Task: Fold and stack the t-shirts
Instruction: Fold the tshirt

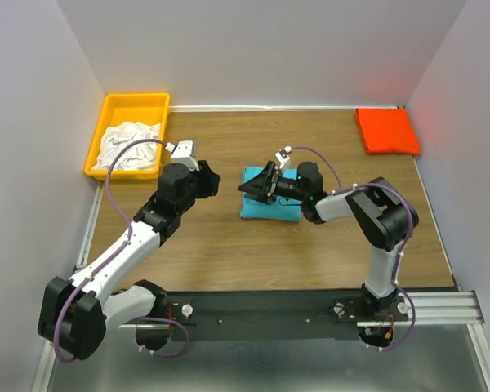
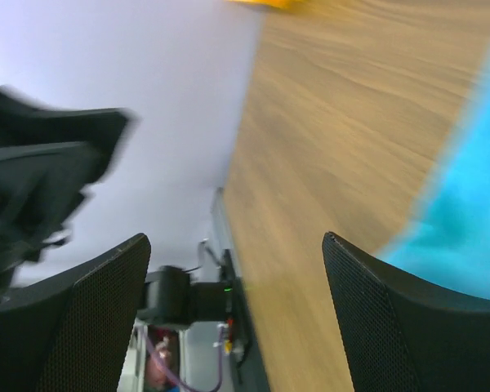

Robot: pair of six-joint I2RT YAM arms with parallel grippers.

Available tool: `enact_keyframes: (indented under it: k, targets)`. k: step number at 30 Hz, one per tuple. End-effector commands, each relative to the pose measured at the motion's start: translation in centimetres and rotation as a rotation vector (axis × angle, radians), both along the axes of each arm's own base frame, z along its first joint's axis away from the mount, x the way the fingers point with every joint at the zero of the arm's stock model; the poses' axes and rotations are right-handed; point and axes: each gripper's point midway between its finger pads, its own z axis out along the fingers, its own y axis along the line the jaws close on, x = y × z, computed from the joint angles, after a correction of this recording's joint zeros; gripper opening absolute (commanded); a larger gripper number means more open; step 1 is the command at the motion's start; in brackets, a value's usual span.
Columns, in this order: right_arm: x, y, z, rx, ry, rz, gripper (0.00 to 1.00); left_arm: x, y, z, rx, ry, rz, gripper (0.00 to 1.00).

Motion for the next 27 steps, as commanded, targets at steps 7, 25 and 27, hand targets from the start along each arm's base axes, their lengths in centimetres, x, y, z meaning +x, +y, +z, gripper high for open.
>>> enact_keyframes:
  k: [7,25,27]
  targets:
    - [-1.7,-2.5,-15.3,-0.196,0.304,-0.106,0.92,-1.5,6.0,-1.1,0.167,-0.018,0.198,0.55]
    - [9.0,1.7,-5.7,-0.178,0.088,-0.203,0.92,-1.6,4.5,-1.2,0.102,0.005,0.152,0.55]
    - [10.7,1.9,-7.1,-0.191,0.096,-0.245,0.92,-1.7,4.4,-1.4,0.098,0.013,0.145,0.55]
